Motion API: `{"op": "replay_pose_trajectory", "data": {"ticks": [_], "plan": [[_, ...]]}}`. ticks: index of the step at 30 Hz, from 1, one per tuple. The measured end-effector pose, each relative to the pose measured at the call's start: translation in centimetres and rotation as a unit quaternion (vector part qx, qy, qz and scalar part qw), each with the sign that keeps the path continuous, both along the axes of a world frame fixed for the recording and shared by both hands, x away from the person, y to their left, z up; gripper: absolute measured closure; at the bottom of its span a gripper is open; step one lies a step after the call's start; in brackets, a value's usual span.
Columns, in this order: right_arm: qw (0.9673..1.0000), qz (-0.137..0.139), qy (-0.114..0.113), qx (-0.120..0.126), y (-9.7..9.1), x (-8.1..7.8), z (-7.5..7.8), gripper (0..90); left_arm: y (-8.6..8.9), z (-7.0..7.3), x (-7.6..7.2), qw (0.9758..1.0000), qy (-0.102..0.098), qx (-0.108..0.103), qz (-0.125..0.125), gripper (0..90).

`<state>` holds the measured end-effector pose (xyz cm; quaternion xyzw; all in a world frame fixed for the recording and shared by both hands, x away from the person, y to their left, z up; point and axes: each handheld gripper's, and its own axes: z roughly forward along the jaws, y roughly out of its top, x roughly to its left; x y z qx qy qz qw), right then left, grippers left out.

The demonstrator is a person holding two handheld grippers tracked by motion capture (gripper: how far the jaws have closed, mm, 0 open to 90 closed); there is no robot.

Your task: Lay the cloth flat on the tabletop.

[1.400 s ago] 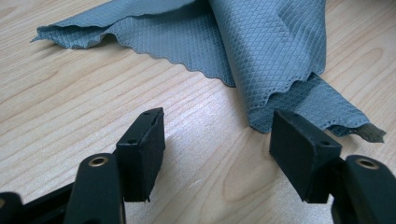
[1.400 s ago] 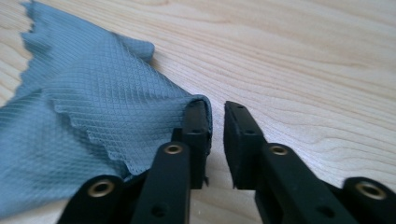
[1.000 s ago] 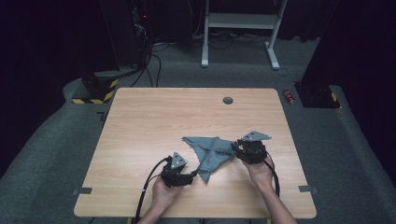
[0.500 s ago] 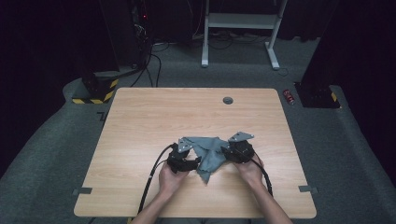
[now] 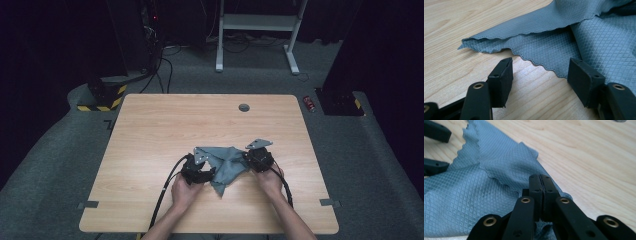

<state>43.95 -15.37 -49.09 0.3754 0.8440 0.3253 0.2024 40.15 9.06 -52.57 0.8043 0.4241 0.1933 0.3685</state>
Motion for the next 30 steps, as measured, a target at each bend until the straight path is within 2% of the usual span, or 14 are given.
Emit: {"op": "replay_pose_trajectory", "data": {"ticks": [1,7,12,18,20,22,23,25,26,27,30], "plan": [[0.9999,-0.004,-0.001,0.009,-0.3,0.1,0.3,88.7,0.0,0.0,0.0,1.0,0.0,0.0,0.0,37.5],[0.9995,-0.028,-0.005,0.017,-1.3,1.1,1.3,88.8,0.0,0.0,0.0,1.0,0.0,0.0,0.0,37.4],[0.9974,-0.064,-0.005,0.032,-2.0,2.8,1.7,89.0,0.0,0.0,0.0,1.0,0.0,0.0,0.0,37.4],[0.9935,-0.108,0.028,0.023,-2.3,5.2,0.5,87.6,0.0,0.0,0.0,1.0,0.0,0.001,0.0,37.4],[0.9927,-0.113,0.037,0.022,-2.3,5.4,-0.1,81.6,0.0,0.0,0.0,1.0,0.0,0.001,0.0,37.4],[0.9927,-0.112,0.039,0.024,-2.3,5.2,-0.1,79.2,0.0,0.0,0.0,1.0,0.0,0.001,0.0,37.4],[0.9941,-0.102,0.023,0.027,-2.3,4.4,0.3,74.7,0.0,0.0,0.0,1.0,0.0,0.001,0.0,37.4],[0.9947,-0.095,0.01,0.036,-2.2,3.3,0.9,72.8,0.0,0.0,0.0,1.0,0.0,0.001,0.0,37.4],[0.9947,-0.095,0.01,0.036,-2.2,3.3,0.9,72.8,0.0,0.0,0.0,1.0,0.0,0.001,0.0,37.2],[0.9957,-0.077,-0.001,0.052,-2.1,1.7,1.5,71.6,-0.1,0.0,-0.2,1.0,-0.001,0.001,0.008,37.4],[0.9987,-0.037,0.002,0.034,-1.5,-0.5,1.2,70.1,-0.9,0.2,-0.9,0.9999,-0.002,0.003,-0.017,38.9]]}}
